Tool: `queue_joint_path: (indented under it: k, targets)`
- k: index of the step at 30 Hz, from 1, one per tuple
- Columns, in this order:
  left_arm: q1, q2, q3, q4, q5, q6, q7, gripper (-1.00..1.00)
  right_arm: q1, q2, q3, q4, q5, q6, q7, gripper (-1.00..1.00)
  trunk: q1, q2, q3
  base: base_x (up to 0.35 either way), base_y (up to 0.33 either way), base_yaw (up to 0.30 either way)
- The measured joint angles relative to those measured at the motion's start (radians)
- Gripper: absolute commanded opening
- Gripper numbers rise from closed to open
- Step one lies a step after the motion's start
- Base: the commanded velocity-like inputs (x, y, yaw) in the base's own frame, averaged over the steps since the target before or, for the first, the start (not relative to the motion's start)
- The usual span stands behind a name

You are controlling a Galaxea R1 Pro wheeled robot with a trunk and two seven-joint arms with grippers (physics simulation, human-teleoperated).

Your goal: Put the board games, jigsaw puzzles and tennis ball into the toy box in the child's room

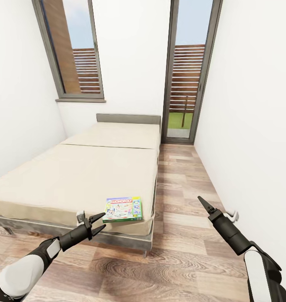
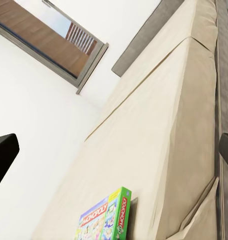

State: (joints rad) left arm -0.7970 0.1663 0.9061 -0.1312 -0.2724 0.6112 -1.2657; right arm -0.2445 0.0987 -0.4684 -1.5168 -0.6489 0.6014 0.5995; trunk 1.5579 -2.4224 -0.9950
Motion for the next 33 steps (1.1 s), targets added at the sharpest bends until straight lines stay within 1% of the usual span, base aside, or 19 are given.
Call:
queue_joint_path:
  k: [13, 33]
  targets:
    - [0.000, 0.009, 0.025, 0.000, 0.000, -0.001, 0.002, 1.00, 0.000, 0.000, -0.001, 0.000, 0.000, 0.001, 0.002, 1.00, 0.000, 0.000, 0.000, 0.000, 0.000, 0.000]
    - [0.000, 0.009, 0.027, 0.000, 0.000, -0.002, 0.010, 1.00, 0.000, 0.000, -0.002, 0.000, 0.000, 0.002, 0.006, 1.00, 0.000, 0.000, 0.000, 0.000, 0.000, 0.000]
